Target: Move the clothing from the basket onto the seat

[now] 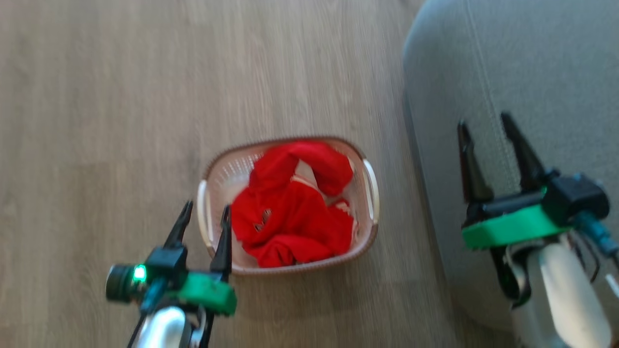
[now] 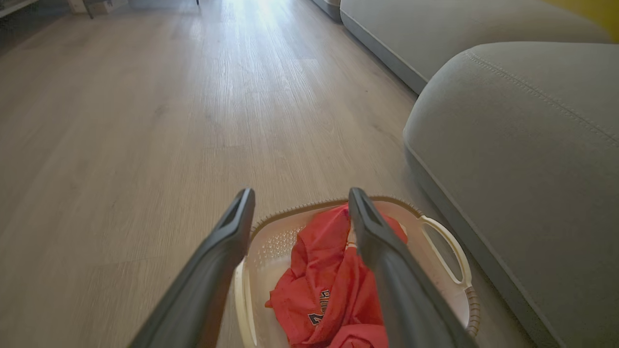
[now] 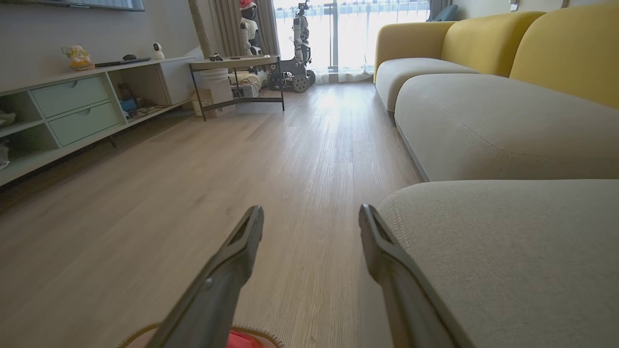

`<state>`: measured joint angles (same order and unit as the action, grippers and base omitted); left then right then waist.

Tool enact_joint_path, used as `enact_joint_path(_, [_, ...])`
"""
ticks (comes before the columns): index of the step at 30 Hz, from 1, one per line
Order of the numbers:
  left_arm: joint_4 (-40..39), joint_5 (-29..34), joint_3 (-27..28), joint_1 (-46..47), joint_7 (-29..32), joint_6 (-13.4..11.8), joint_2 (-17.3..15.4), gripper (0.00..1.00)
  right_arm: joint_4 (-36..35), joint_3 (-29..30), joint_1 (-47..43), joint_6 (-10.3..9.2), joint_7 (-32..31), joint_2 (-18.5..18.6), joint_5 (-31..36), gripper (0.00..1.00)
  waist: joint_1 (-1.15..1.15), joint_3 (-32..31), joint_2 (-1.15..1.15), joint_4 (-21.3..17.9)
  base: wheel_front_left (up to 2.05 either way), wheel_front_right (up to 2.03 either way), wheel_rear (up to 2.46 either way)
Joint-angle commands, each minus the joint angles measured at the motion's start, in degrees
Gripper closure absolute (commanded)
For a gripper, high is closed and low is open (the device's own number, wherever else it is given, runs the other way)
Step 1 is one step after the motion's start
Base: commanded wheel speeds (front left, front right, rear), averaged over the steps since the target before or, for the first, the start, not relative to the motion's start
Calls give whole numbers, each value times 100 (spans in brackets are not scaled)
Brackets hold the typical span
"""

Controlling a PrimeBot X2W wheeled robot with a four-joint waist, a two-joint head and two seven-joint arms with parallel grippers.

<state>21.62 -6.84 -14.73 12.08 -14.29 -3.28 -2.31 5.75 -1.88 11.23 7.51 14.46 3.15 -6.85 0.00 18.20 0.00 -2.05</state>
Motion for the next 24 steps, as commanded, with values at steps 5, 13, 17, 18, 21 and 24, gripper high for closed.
enact_joint_path(5, [689,145,-47,912,-67,170,-58,0,-499,46,491,-2,54,-27,45,0,0,979,0,-369,0,0,0])
enact_joint_path(13, [2257,327,-338,2231,34,304,-57,0,-1015,146,894,-2,54,-27,19,0,0,1886,0,-573,0,0,0])
enact_joint_path(17, [2921,371,-423,2833,78,318,-57,0,-1222,126,1005,-2,54,-27,-43,0,0,2218,0,-667,0,0,0])
enact_joint_path(18, [3065,394,-448,2975,77,314,-57,0,-1267,110,1031,-2,54,-27,-61,0,0,2295,0,-694,0,0,0])
enact_joint_path(21, [3465,448,-495,3368,81,301,-87,0,-1386,52,1105,-2,54,-27,-122,0,0,2497,0,-774,0,0,0])
enact_joint_path(24, [3932,505,-547,3816,124,280,-170,0,-1521,-37,1199,-2,54,-27,-207,0,0,2722,0,-889,0,0,0])
